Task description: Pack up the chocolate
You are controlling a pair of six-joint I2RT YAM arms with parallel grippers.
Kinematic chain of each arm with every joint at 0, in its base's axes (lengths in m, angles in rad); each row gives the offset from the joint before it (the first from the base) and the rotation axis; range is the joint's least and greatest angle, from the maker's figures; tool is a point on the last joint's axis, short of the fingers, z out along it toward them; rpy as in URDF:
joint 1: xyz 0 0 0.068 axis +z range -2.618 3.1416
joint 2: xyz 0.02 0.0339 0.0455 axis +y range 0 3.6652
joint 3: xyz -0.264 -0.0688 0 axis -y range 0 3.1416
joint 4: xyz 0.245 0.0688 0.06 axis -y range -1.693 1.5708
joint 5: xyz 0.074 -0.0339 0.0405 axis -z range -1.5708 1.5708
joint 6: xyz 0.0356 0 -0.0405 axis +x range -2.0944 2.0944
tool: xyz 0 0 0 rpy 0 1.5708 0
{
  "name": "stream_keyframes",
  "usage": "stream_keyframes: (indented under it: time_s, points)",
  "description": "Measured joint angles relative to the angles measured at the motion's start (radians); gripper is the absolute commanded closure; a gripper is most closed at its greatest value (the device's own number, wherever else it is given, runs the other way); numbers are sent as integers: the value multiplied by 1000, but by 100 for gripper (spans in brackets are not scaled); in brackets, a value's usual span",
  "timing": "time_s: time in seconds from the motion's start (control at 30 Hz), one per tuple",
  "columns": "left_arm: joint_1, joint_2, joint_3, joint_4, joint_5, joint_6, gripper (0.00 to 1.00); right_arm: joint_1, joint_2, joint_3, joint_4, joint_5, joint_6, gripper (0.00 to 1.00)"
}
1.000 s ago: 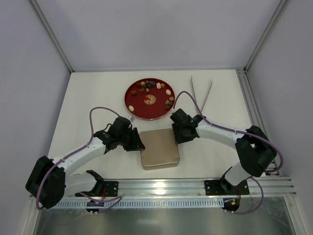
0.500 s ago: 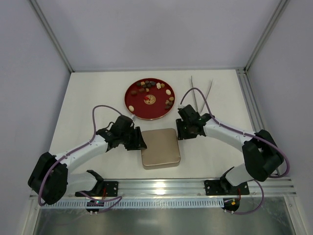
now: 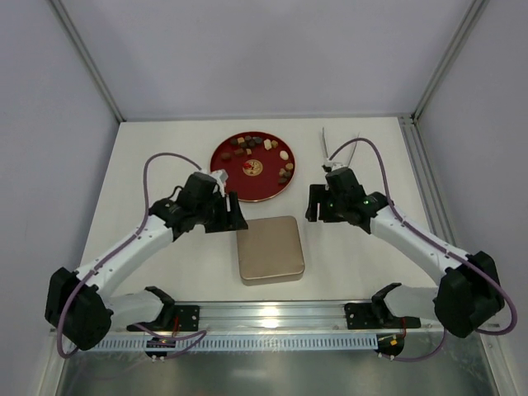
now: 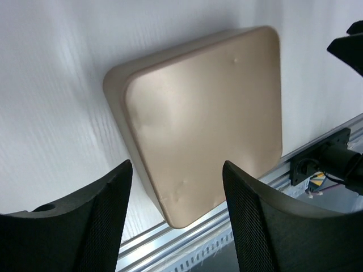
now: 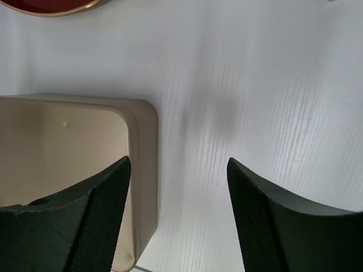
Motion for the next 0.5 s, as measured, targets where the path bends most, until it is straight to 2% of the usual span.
stream_keyframes:
  time_s: [0.03, 0.17, 0.5]
  points:
    - [14, -16, 23, -13, -4, 12, 35, -2, -30, 0, 2, 4, -1, 23]
    - [68, -91, 95, -53, -30, 46, 32, -4, -155, 5, 6, 28, -7, 13]
    - [127, -246, 151, -148, -97, 95, 30, -4, -389, 48, -18, 165, -33, 3]
